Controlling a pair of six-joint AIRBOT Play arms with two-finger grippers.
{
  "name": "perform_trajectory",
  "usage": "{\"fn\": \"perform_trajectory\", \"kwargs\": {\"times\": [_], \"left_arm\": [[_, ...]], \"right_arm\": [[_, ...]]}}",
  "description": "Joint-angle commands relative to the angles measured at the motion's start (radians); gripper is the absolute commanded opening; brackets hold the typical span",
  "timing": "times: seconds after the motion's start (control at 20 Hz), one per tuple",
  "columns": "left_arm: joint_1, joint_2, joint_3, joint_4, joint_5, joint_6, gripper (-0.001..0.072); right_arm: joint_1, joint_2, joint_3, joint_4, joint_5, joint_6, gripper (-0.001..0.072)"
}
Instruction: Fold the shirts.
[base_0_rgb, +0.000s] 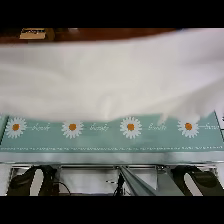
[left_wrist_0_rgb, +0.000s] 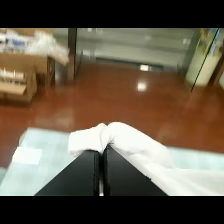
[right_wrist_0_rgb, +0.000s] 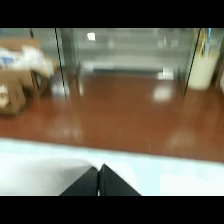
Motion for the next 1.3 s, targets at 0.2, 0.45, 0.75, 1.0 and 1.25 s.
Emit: {"fn": "perform_trajectory", "kwargs": {"times": [0.2,0.45,0.75,1.0,1.25], "left_arm": [[0.003,0.001,-0.321,-0.09,-0.285,0.043,0.002],[0.002,-0.05,-0.821,-0.319,-0.039,0.108,0.002],[-0.019,-0.341,-0.958,-0.36,0.312,0.2,0.002],[-0.121,-0.595,-0.957,-0.453,0.522,0.2,0.0021],[-0.172,-0.69,-0.957,-0.459,0.79,0.199,0.0021]], "right_arm": [[0.0,-0.094,-0.034,-0.19,0.599,0.011,0.0029],[0.0,-0.323,-0.261,-0.073,0.465,-0.064,0.0029],[0.001,-0.684,-0.324,0.066,-0.063,-0.062,0.0029],[0.002,-0.873,-0.324,0.2,-0.337,-0.058,0.0029],[0.002,-0.921,-0.324,0.187,-0.558,-0.058,0.003]]}}
